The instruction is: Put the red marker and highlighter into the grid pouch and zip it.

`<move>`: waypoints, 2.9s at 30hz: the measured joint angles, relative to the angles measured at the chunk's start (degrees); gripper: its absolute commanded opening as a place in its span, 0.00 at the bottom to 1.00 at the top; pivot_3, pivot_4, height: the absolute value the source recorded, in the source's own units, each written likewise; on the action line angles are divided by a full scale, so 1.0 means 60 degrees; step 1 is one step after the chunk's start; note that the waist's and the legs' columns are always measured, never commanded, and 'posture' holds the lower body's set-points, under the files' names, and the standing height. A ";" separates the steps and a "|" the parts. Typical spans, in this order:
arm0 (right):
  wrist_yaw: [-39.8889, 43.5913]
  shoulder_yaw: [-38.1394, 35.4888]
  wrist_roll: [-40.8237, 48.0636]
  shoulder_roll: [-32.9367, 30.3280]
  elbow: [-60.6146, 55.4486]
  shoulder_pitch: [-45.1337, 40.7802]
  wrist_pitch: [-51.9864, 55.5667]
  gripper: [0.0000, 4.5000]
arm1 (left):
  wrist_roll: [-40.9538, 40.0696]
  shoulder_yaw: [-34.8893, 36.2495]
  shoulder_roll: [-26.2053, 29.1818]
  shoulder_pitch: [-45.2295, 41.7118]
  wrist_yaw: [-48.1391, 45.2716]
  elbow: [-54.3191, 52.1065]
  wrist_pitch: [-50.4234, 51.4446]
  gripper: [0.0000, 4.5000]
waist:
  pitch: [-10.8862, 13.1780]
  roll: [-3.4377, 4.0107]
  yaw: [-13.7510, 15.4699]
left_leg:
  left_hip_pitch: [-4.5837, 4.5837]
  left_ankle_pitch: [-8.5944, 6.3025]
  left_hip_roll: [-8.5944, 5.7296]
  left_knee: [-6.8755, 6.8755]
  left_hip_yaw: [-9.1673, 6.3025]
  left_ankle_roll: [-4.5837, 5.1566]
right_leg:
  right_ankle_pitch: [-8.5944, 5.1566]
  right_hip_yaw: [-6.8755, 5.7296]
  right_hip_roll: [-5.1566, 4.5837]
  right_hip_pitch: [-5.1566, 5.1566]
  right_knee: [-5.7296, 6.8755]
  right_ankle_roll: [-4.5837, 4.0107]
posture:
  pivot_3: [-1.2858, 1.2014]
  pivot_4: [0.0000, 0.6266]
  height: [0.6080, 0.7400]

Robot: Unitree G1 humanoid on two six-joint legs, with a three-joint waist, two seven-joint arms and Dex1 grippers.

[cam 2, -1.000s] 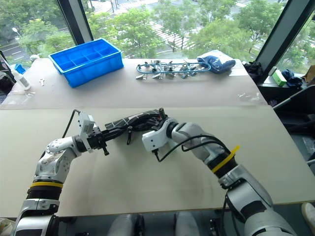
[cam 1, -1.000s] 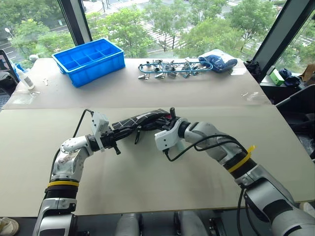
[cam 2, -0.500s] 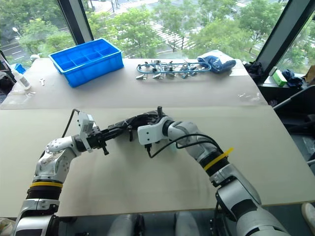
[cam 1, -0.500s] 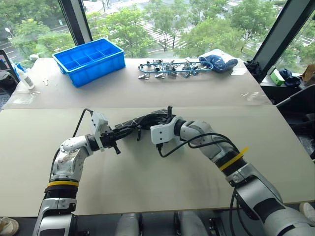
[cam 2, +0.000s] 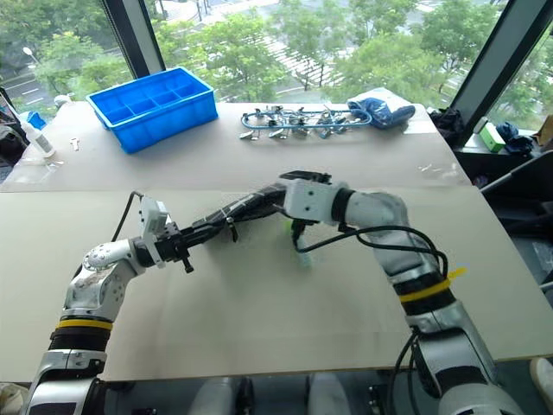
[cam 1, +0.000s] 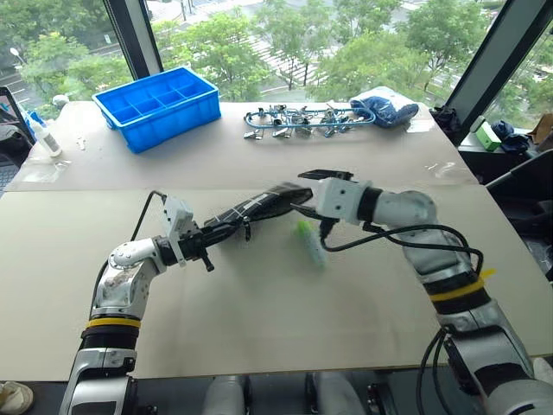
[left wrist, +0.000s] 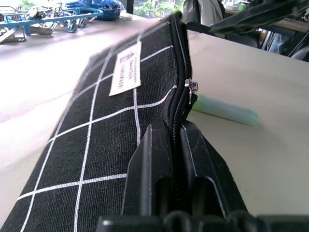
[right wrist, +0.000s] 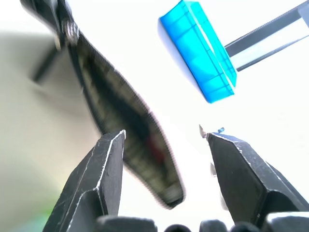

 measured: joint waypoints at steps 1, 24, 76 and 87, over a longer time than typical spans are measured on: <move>0.0204 -0.0213 0.0469 -0.0161 -0.0388 0.0177 0.0740 0.67 | 0.0000 0.0003 0.0002 0.0001 0.0009 -0.0008 0.0000 0.00 | 0.0000 0.0000 0.0002 | 0.0004 -0.0008 -0.0001 0.0000 -0.0001 0.0014 | 0.0000 0.0001 -0.0002 0.0002 -0.0006 0.0000 | 0.52 0.24 1.00; -0.3898 0.0867 0.1163 0.1338 -0.1656 0.0536 1.0689 0.67 | -0.0008 0.0022 -0.0014 0.0084 0.0105 -0.0117 0.0000 0.00 | 0.0000 0.0001 0.0013 | -0.0002 -0.0011 -0.0012 0.0000 -0.0002 0.0018 | -0.0004 0.0001 0.0000 -0.0020 -0.0007 -0.0011 | 0.52 0.24 1.00; -0.1602 0.2420 -0.3359 -0.1631 -0.1383 0.0201 0.1496 0.22 | -0.0148 -0.0026 -0.0121 0.0062 0.0234 -0.0077 -0.0028 0.00 | 0.0017 0.0017 -0.0001 | -0.0002 -0.0007 -0.0011 -0.0010 0.0006 0.0012 | -0.0004 0.0007 0.0003 -0.0025 -0.0024 -0.0005 | 0.52 0.24 1.00; -0.1479 0.3320 -0.4383 -0.0542 -0.0093 -0.0718 -0.0021 0.22 | -0.0109 -0.0202 -0.0141 0.0028 0.0147 -0.0041 -0.0045 0.00 | 0.0017 0.0018 -0.0009 | -0.0002 0.0001 -0.0011 -0.0010 0.0008 -0.0003 | -0.0004 0.0005 0.0004 -0.0025 -0.0022 -0.0005 | 0.52 0.24 1.00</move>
